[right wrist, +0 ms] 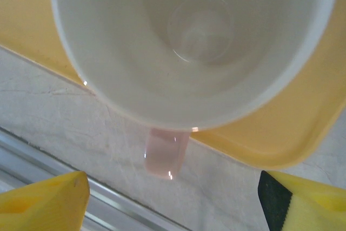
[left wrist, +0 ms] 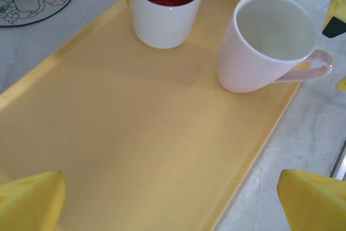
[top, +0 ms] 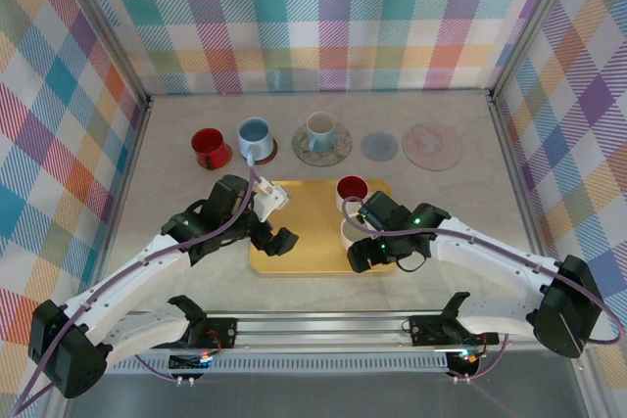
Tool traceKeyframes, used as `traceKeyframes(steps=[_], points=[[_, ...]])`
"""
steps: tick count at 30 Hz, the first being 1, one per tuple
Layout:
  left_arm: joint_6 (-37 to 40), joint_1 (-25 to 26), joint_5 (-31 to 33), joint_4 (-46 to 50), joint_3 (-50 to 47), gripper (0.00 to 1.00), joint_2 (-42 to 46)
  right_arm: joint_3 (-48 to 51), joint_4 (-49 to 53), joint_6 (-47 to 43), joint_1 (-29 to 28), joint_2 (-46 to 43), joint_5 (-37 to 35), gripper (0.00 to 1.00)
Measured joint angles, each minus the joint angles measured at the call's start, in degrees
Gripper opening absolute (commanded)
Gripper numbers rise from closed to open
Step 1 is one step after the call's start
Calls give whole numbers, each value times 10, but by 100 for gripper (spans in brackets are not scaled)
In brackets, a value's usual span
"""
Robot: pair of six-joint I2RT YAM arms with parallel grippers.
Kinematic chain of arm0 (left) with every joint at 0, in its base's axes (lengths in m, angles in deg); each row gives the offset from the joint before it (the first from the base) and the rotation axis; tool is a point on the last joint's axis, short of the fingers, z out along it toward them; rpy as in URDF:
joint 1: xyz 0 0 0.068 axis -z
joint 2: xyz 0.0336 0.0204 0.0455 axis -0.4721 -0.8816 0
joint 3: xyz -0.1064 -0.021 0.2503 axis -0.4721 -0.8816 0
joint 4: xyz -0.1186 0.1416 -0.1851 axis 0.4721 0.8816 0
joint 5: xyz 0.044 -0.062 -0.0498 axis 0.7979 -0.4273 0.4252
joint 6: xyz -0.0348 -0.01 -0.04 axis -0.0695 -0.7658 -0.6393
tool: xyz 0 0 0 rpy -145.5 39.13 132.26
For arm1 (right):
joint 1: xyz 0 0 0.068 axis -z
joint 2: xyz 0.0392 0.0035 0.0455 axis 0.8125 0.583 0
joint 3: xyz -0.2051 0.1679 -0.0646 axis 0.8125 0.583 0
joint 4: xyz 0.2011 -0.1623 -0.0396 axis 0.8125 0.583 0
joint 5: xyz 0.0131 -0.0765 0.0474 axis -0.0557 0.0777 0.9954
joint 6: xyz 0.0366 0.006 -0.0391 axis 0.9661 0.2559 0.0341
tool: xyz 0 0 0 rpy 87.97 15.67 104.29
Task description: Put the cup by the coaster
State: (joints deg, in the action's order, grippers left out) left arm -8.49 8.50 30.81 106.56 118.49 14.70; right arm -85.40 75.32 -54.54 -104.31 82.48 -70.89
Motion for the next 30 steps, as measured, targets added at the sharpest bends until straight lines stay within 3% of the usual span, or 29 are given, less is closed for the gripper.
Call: traceKeyframes(steps=[20,30], points=[[1,0,14,-11,-13,100,0,12,-77,21,0,88,-13,53],[4,0,15,-11,-13,100,-1,13,-83,20,-3,90,-26,43]])
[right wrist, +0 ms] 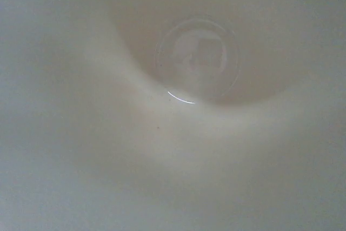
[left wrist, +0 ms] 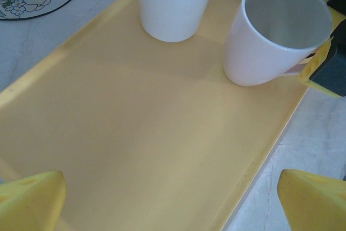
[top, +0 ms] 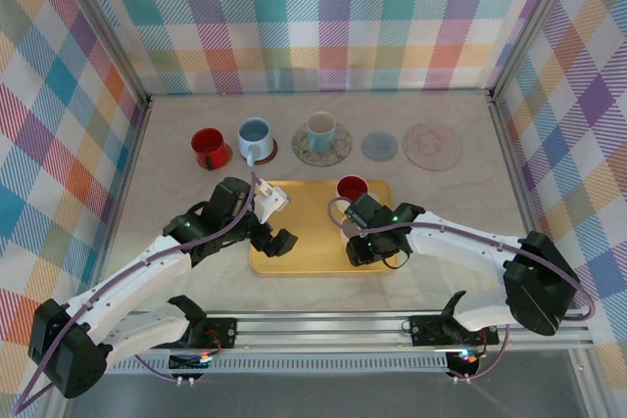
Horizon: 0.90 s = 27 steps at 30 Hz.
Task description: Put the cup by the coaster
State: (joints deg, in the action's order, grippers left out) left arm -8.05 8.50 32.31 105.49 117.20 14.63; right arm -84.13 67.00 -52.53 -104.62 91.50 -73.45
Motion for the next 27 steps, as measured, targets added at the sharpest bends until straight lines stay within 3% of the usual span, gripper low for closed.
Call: traceKeyframes(steps=[19,25,27], points=[[0,0,4,0,0,100,0,0,-1,-37,0,6,-15,21],[0,0,4,2,0,100,0,10,-1,-64,-2,-15,-4,0],[0,0,4,2,0,100,2,15,0,-74,-3,-24,3,0]])
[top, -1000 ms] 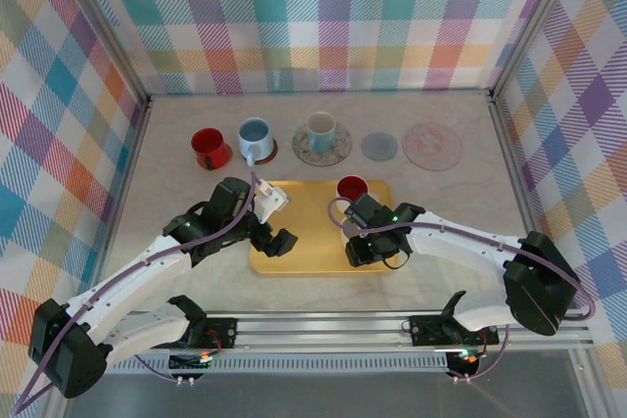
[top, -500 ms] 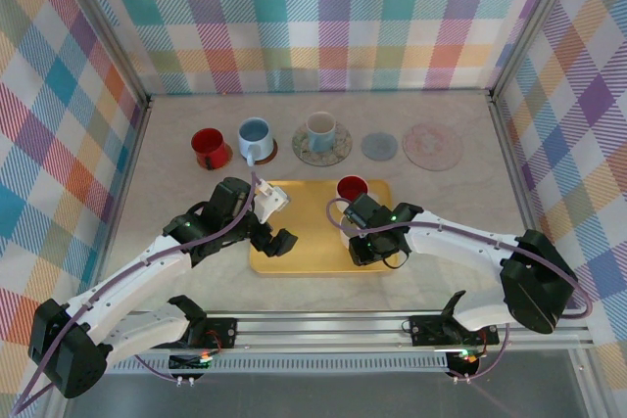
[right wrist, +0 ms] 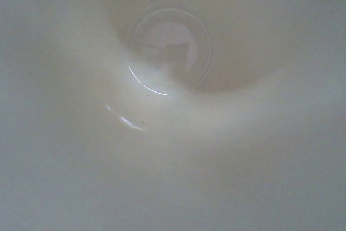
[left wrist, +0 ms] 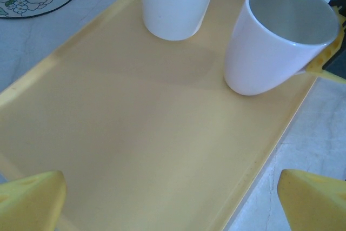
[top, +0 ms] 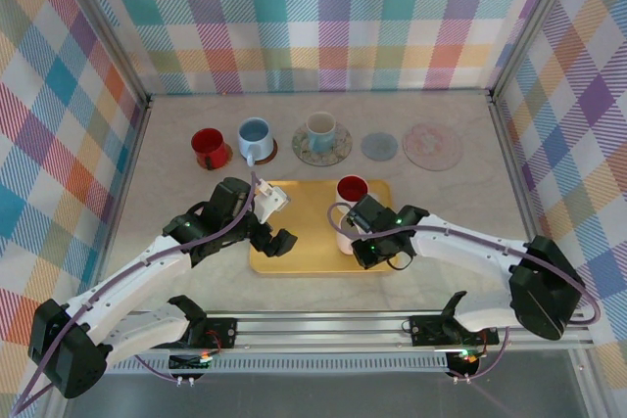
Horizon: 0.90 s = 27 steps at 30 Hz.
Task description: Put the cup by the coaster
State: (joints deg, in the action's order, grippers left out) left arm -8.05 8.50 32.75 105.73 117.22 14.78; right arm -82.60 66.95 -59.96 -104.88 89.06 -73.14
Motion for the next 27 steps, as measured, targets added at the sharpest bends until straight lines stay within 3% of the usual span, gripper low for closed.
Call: traceKeyframes(steps=[16,27], points=[[-7,0,9,13,33,100,23,-8,10,-84,6,-142,6,0],[-24,0,-2,-14,86,100,3,-174,41,-115,115,-136,13,0]])
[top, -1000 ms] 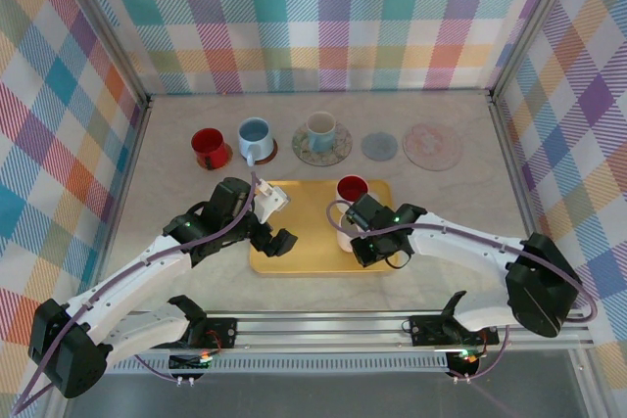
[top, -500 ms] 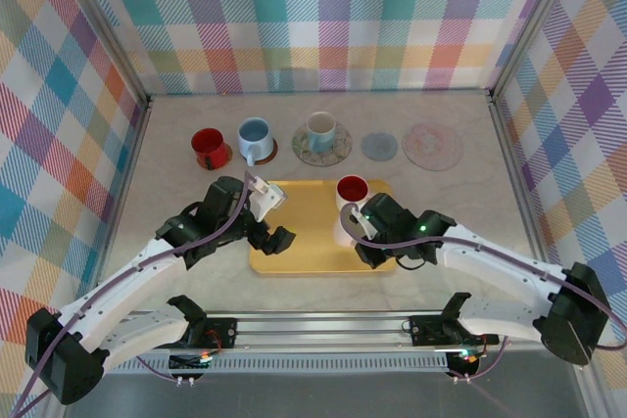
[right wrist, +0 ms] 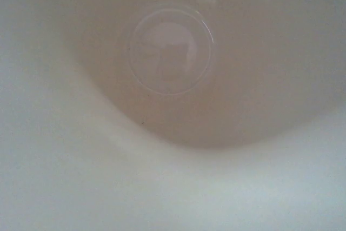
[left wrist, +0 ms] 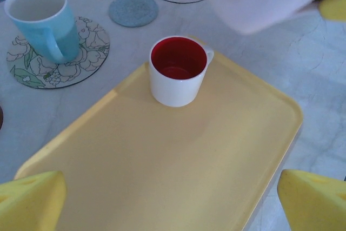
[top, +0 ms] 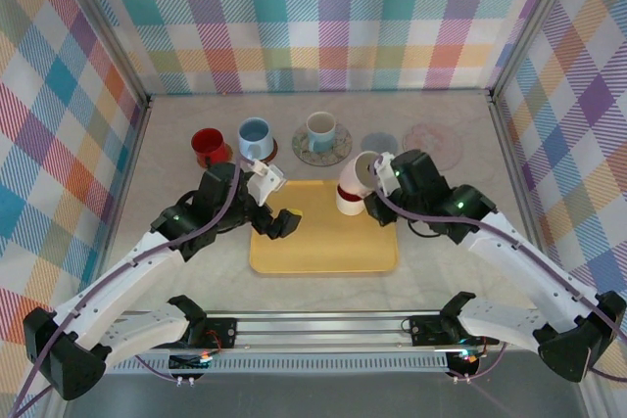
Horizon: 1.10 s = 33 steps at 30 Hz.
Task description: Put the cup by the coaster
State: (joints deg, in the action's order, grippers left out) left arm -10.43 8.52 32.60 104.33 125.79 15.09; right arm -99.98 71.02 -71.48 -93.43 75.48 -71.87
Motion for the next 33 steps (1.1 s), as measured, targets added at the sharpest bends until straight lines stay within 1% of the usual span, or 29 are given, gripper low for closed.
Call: traceKeyframes(steps=[7,15,18,25,33], points=[[-15,0,6,-33,17,100,-51,-79,31,-1,71,73,2,0],[-17,0,32,-98,26,100,-106,-131,45,-1,149,180,6,0],[-15,0,31,-113,33,100,-130,-150,49,-3,172,220,10,0],[-13,-1,15,-154,45,100,-201,-202,50,-29,209,307,13,0],[-13,-1,3,-201,68,100,-277,-265,43,-46,215,399,0,0]])
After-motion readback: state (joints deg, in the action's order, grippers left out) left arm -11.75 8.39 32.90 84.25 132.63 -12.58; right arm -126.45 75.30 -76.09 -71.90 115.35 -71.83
